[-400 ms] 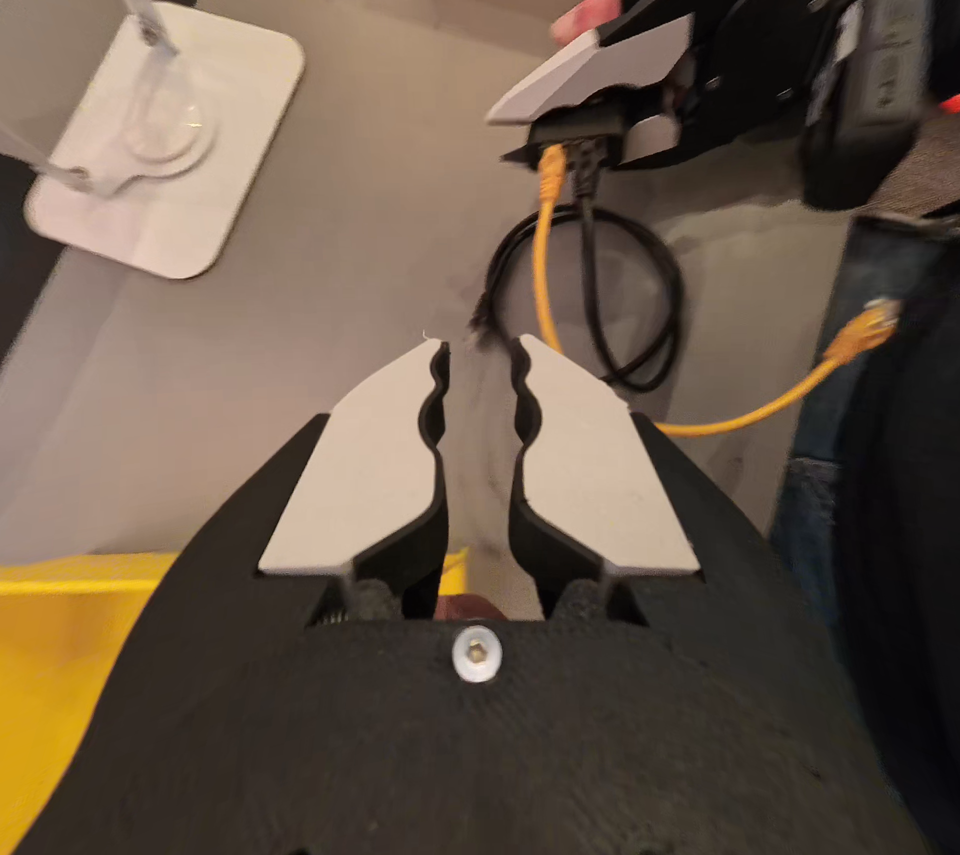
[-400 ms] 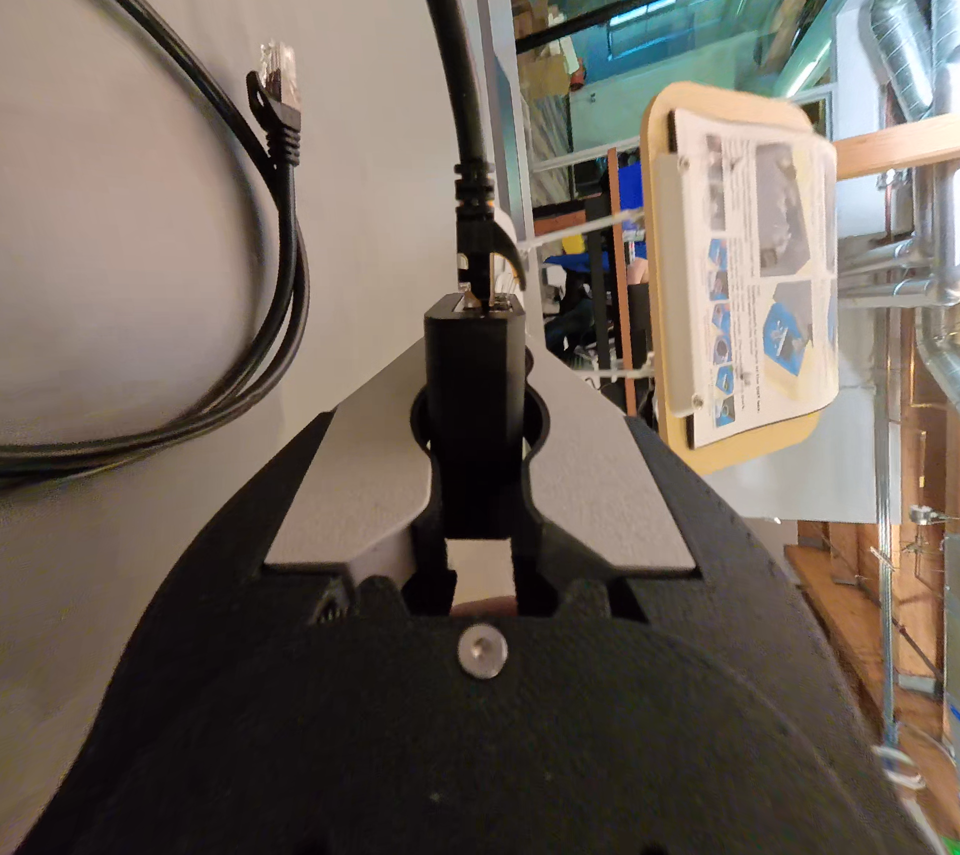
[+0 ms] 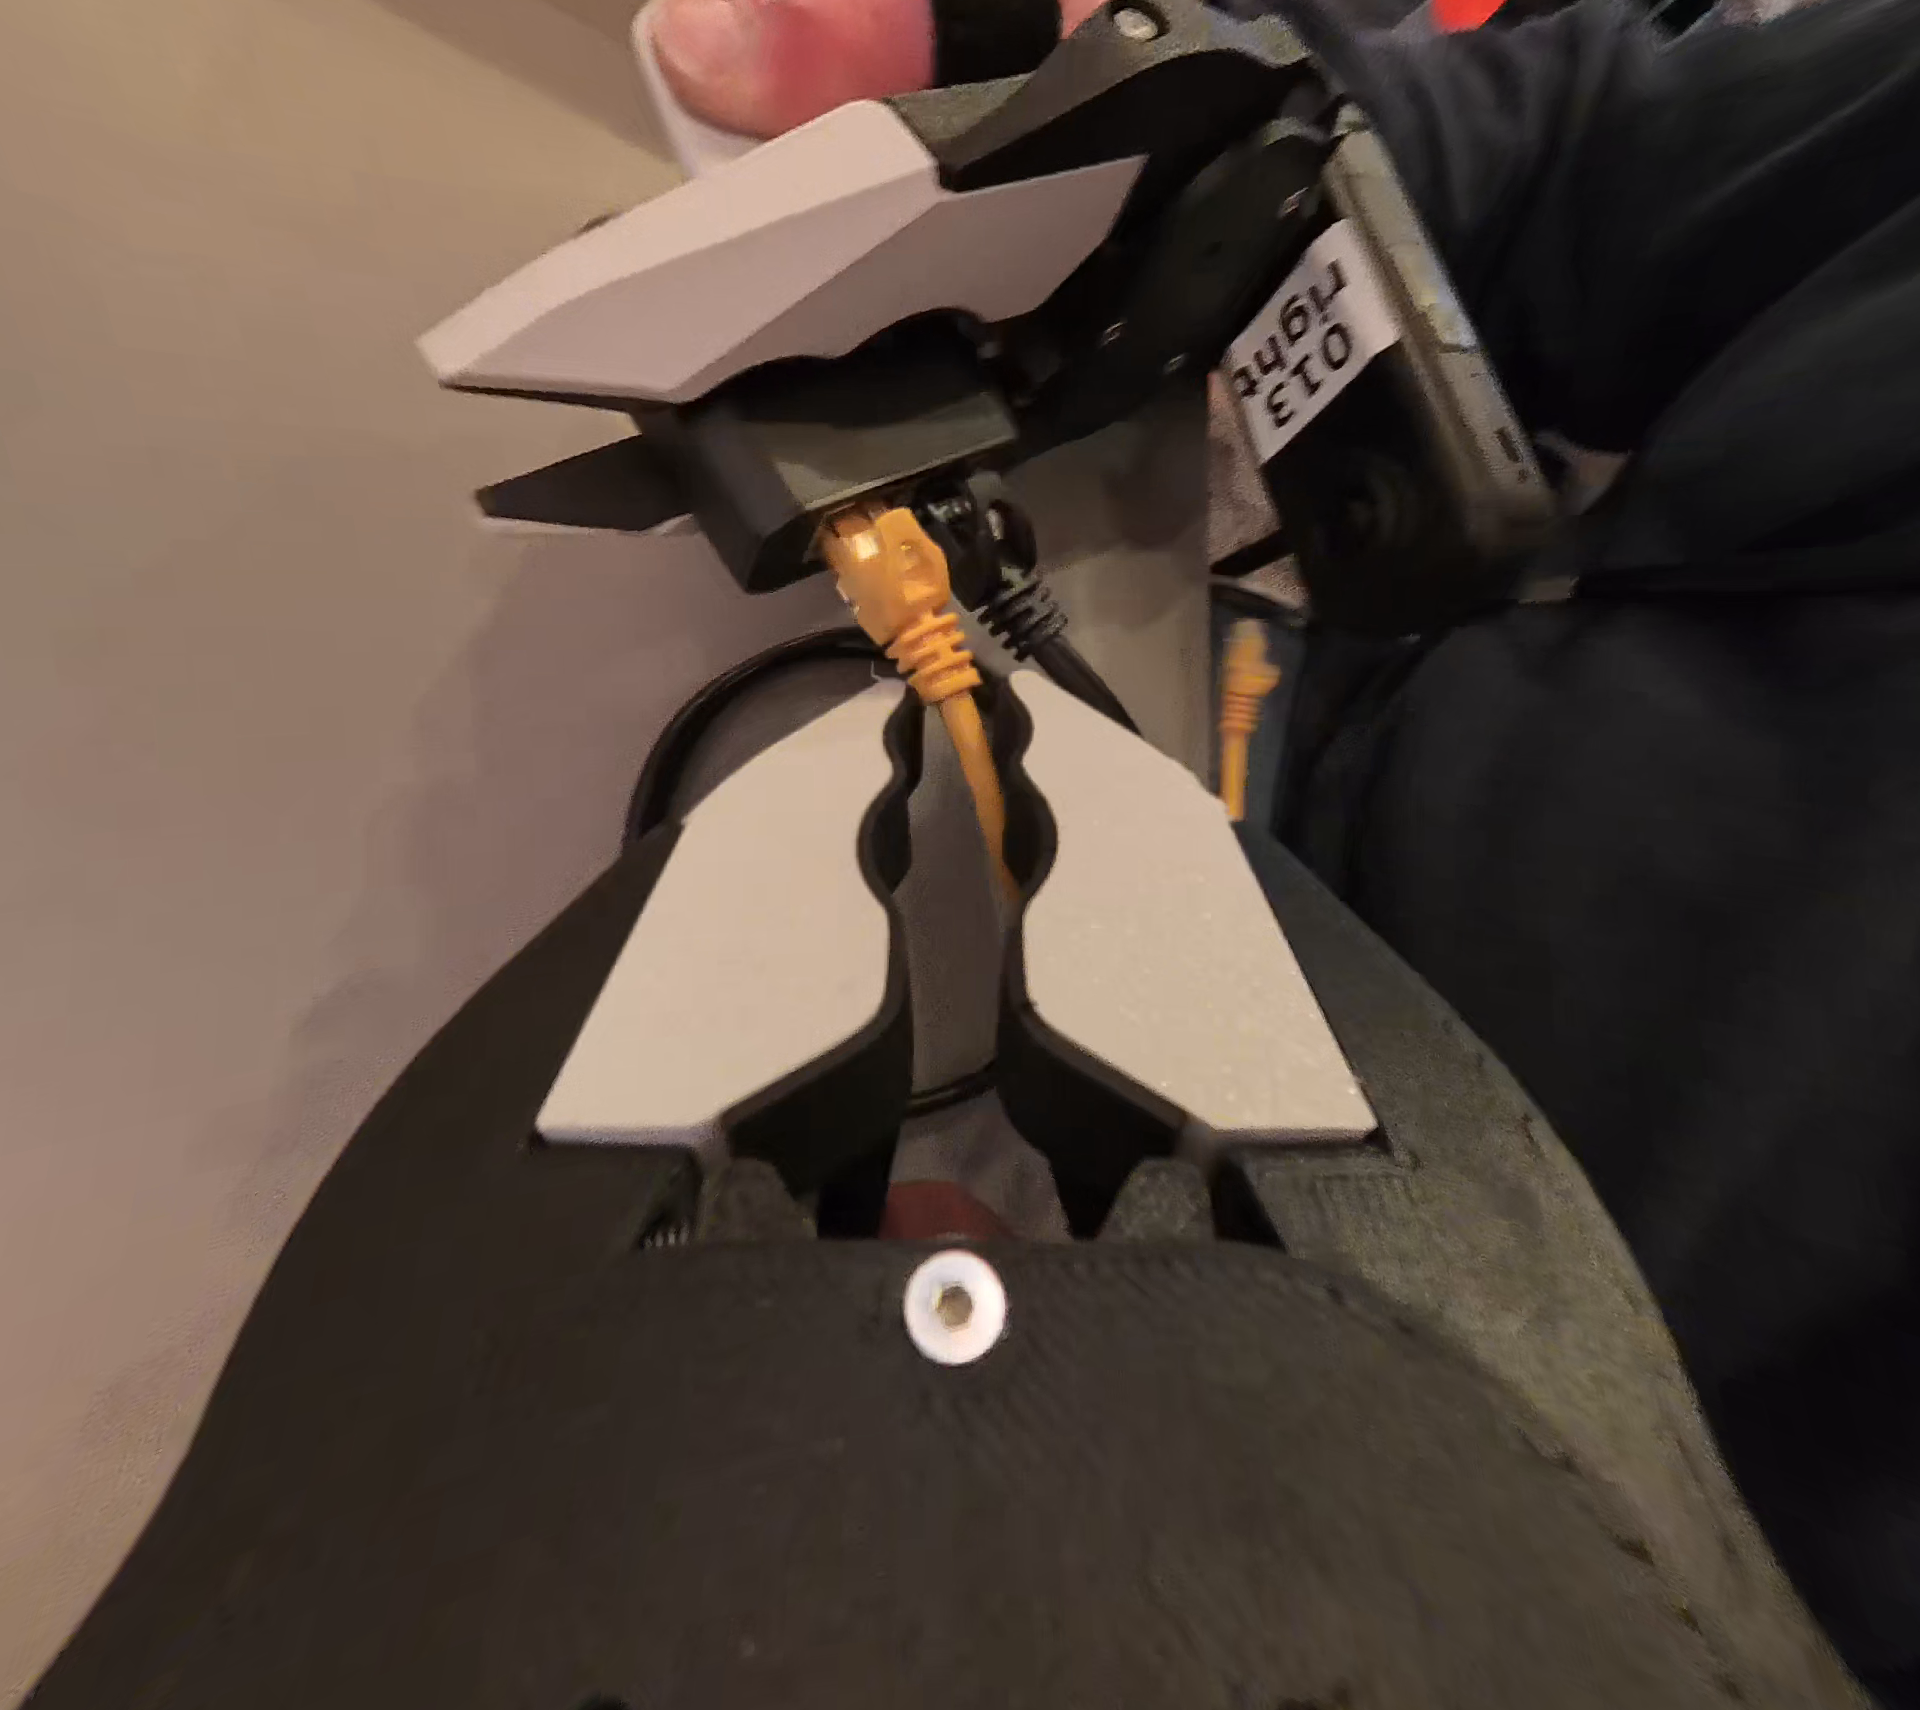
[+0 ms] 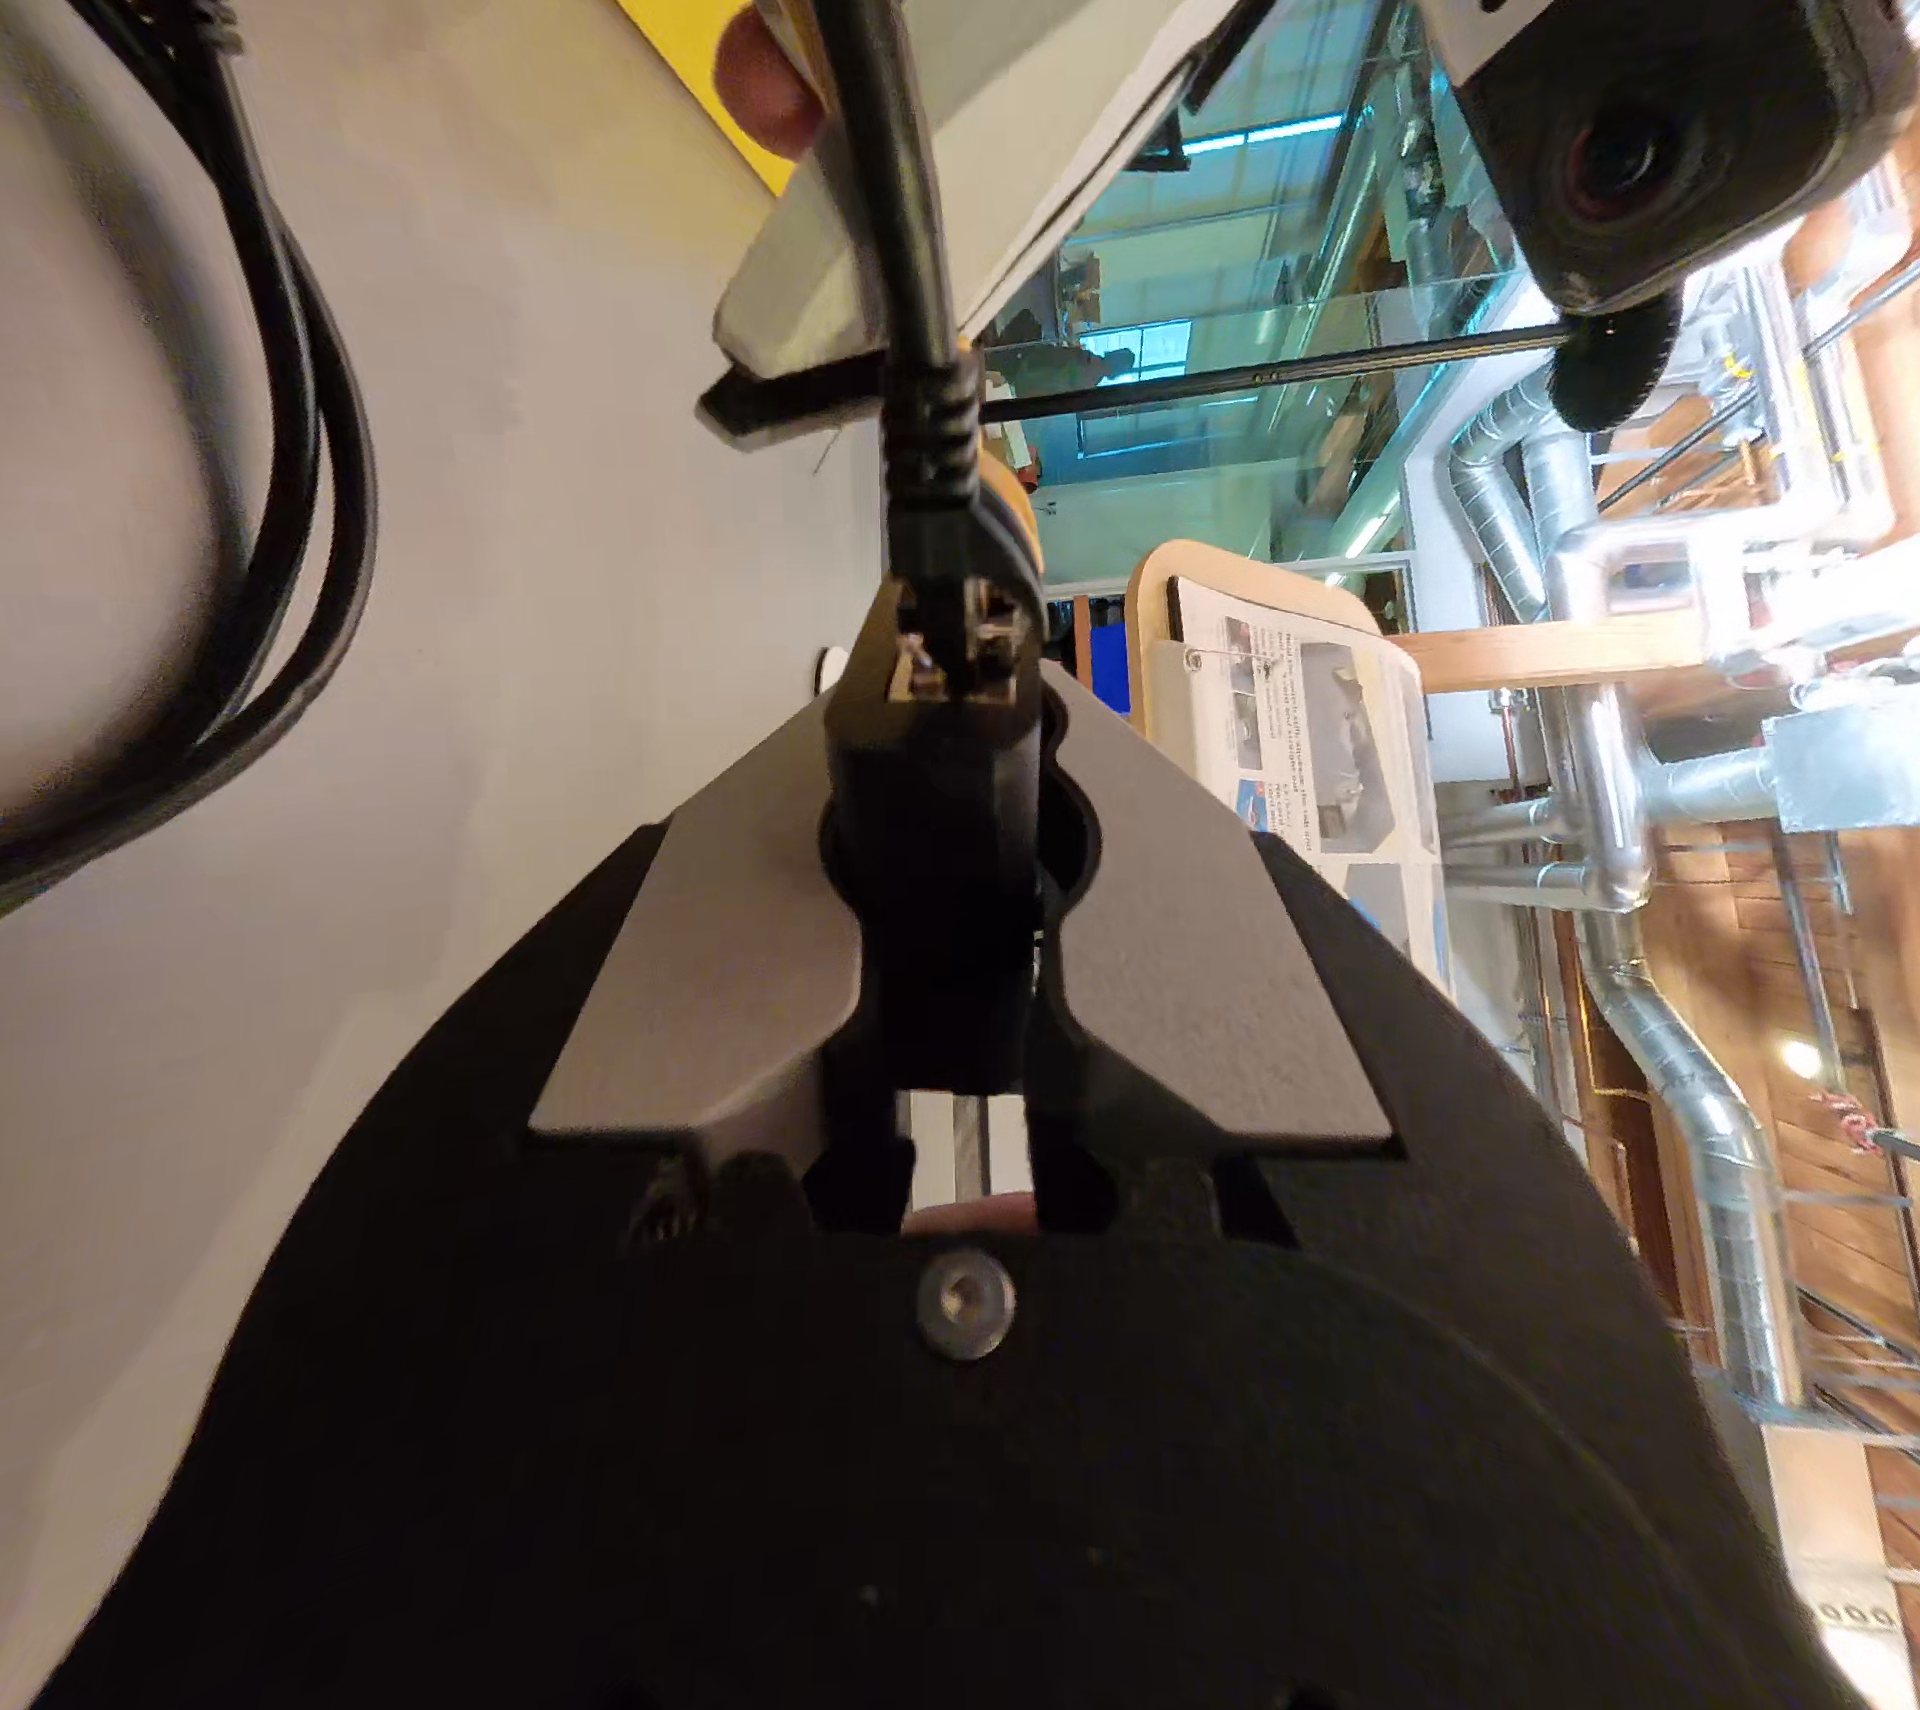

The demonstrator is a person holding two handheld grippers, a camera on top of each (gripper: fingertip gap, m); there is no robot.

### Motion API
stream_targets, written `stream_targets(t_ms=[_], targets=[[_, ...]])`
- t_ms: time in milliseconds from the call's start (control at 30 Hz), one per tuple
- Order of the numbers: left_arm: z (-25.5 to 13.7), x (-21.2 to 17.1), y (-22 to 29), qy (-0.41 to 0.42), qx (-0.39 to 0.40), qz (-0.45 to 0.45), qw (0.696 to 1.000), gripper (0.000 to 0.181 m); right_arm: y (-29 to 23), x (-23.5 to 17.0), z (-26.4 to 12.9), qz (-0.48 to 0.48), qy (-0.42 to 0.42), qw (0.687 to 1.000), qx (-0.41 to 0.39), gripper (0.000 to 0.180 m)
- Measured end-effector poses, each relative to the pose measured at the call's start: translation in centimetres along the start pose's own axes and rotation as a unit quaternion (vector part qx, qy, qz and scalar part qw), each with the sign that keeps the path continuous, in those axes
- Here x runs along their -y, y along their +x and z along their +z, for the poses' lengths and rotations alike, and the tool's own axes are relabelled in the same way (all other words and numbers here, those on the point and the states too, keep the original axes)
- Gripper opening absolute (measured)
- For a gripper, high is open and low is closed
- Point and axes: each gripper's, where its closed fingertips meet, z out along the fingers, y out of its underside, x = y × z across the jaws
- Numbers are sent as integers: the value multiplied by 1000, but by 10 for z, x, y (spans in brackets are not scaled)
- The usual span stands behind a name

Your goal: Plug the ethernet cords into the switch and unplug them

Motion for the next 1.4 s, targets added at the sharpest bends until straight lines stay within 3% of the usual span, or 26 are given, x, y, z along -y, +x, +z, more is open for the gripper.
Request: stream_targets(t_ms=[33,167,267,333,400,467,533,567,667,700,833,967,1000,1033,1100,1300,1400], targets=[[4,2,-1,13,-6,-13,1000,12,-1,-4,2,-1,0,1000,6,23],[11,10,-17,79,22,-56,995,8,-4,-22,7,7,-15,999,36,29],[10,20,-22,135,66,-61,987,7,-11,-60,3,29,-75,993,82,65],[6,25,-33,167,132,-57,975,7,-14,-91,-8,70,-123,984,109,57],[2,33,-37,213,161,-75,961,7,-20,-113,-23,193,-171,953,158,50],[-3,37,-46,248,209,-76,943,7,-26,-102,-39,385,-166,880,223,42],[-2,39,-48,266,236,-67,932,7,-30,-66,-52,550,-124,770,298,48],[1,40,-48,269,251,-61,928,7,-25,-45,-55,610,-86,720,319,52],[10,44,-42,273,288,-24,918,7,-12,-17,-45,724,-41,615,311,54],[10,44,-43,274,311,-20,910,7,-12,-9,-43,742,-24,588,321,55],[3,40,-47,286,332,-21,899,7,-8,10,-40,787,40,507,350,24],[-4,38,-43,297,341,-11,892,7,4,22,-43,817,123,419,376,23],[-3,36,-42,298,338,-13,892,7,14,26,-48,821,160,397,379,36],[0,33,-42,298,333,-20,894,8,15,27,-48,822,161,392,379,37],[1,30,-41,311,324,-30,893,8,1,26,-41,816,117,430,368,23],[5,26,-32,297,335,7,894,11,-1,32,-42,808,110,439,378,13],[-5,29,-25,304,314,13,899,27,3,31,-47,793,123,454,387,10]])
